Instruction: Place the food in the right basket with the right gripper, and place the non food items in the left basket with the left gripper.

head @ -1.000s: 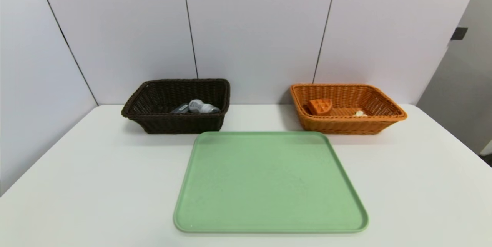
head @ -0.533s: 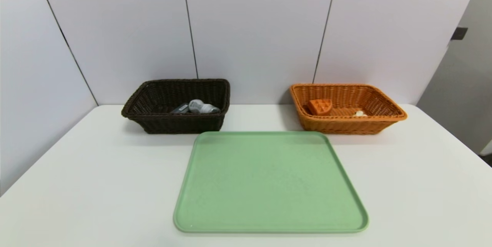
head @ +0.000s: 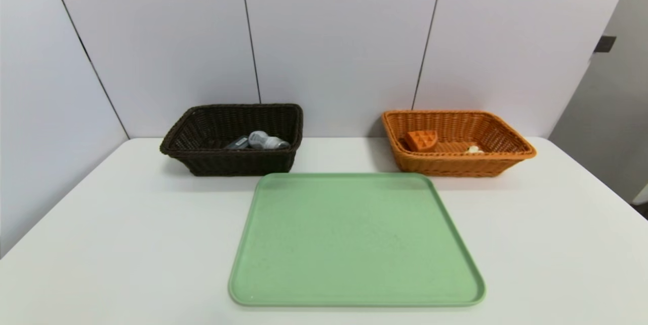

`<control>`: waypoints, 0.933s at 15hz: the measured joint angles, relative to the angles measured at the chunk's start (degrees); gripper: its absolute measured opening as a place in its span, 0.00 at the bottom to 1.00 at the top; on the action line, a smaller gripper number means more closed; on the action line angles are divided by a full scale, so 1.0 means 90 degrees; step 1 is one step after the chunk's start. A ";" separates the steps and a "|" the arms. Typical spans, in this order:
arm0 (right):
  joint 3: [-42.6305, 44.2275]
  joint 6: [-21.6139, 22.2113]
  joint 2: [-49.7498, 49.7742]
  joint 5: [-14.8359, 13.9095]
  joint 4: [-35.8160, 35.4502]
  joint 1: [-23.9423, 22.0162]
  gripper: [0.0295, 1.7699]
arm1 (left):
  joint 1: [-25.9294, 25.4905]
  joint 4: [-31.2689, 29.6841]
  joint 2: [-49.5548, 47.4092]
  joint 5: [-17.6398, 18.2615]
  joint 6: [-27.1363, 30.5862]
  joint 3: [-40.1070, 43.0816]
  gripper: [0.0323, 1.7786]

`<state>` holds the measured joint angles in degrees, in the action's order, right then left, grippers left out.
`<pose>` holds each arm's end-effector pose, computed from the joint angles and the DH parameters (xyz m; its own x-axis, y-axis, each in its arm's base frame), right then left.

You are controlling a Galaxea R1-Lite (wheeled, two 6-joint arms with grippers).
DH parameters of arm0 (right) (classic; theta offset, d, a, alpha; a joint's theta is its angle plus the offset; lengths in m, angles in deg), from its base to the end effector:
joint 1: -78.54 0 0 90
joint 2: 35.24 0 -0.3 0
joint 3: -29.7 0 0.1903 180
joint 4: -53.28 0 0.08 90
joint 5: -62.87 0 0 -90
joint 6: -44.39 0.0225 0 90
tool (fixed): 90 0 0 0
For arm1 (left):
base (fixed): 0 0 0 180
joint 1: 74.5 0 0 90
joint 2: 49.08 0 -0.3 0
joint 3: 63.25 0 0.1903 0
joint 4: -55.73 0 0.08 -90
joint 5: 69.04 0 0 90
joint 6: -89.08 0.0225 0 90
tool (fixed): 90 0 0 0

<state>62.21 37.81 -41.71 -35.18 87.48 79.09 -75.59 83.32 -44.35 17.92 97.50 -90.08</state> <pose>-0.0258 -0.0034 0.1028 0.9814 -0.1306 -0.1405 0.1120 0.9847 -0.1332 -0.0207 0.0008 0.0865 0.9928 0.0719 -0.0955 -0.0570 0.9869 0.1508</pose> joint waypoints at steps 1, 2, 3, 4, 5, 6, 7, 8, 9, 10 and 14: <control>-0.0209 -0.0031 0.0095 -0.0012 -0.0299 -0.0007 0.96 | 0.0005 0.0005 -0.0054 0.0091 -0.0009 0.0020 0.95; -0.0345 -0.0064 0.0160 0.0003 -0.0569 -0.0012 0.96 | 0.0005 0.0005 -0.0156 0.0256 -0.0012 0.0037 0.95; -0.0413 -0.0089 0.0226 0.0038 -0.0688 -0.0012 0.96 | 0.0019 0.0003 -0.0272 0.0442 -0.0012 0.0088 0.95; -0.0465 -0.0125 0.0316 0.0163 -0.0695 -0.0012 0.96 | 0.0037 -0.0070 -0.0360 0.0582 -0.0022 0.0156 0.95; -0.0520 -0.0163 0.0429 0.0377 -0.0704 -0.0015 0.96 | 0.0049 -0.0215 -0.0416 0.0616 -0.0045 0.0217 0.95; -0.0593 -0.0165 0.0524 0.0677 -0.0707 -0.0016 0.96 | 0.0061 -0.0332 -0.0455 0.0623 -0.0076 0.0268 0.95; -0.0683 -0.0165 0.0595 0.0912 -0.0723 -0.0015 0.96 | 0.0064 -0.0405 -0.0481 0.0623 -0.0168 0.0312 0.95; -0.0782 -0.0114 0.0638 0.0970 -0.0769 -0.0015 0.96 | 0.0065 -0.0477 -0.0501 0.0628 -0.0245 0.0348 0.95; -0.0838 0.0037 0.0668 0.1004 -0.0921 -0.0015 0.96 | 0.0065 -0.0486 -0.0508 0.0619 -0.0278 0.0367 0.95; -0.0879 0.0196 0.0689 0.1016 -0.0940 -0.0015 0.96 | 0.0065 -0.0486 -0.0513 0.0611 -0.0284 0.0374 0.95; -0.0933 0.0335 0.0722 0.0967 -0.1005 -0.0016 0.96 | 0.0065 -0.0493 -0.0517 0.0596 -0.0299 0.0385 0.95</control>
<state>53.81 40.82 -35.21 -26.47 78.43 78.94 -75.01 78.88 -49.01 23.28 94.81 -86.62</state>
